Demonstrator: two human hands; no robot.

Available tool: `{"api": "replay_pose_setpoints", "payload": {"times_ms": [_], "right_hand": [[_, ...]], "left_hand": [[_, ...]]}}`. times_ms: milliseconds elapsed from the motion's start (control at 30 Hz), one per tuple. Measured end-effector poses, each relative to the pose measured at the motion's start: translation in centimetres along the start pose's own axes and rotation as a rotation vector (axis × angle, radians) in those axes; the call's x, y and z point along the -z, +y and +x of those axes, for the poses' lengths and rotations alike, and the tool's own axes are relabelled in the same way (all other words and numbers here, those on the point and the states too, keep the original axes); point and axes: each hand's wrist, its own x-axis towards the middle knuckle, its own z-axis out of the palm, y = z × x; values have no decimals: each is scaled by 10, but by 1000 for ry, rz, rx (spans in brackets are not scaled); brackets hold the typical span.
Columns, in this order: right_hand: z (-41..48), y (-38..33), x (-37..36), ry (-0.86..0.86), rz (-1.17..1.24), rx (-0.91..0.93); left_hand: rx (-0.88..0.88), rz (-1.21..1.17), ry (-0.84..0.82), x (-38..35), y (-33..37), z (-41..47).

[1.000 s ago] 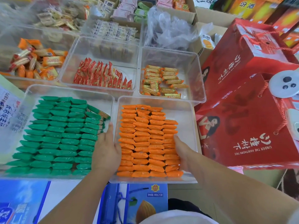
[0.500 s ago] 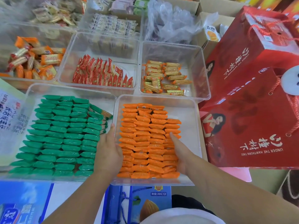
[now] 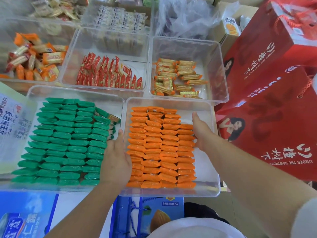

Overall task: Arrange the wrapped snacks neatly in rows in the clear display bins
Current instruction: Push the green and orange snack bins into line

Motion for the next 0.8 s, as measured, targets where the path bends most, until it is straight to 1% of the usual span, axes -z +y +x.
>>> {"api": "replay_pose_setpoints", "payload": {"times_ms": [133,333,500,600,700,800], "right_hand": [[13,3,-9,-58,-14,-77],[16,7,-15,-79,-104,-48],[12,2,-22,-129,-219,-73],[14,0,-22,-123,-269,-69],[16,-6,-22,-120,-464,4],[25,-17,-23,-13,-603,201]], "left_hand": [[-11,2,-9,0,0,0],[-13,22,-18,-1,-2,1],[-14,41,-25,-2,-2,1],[-12,47,-29,-2,-1,1],[-14,45,-24,0,-1,0],[-28,41,-15,-1,-2,0]]}}
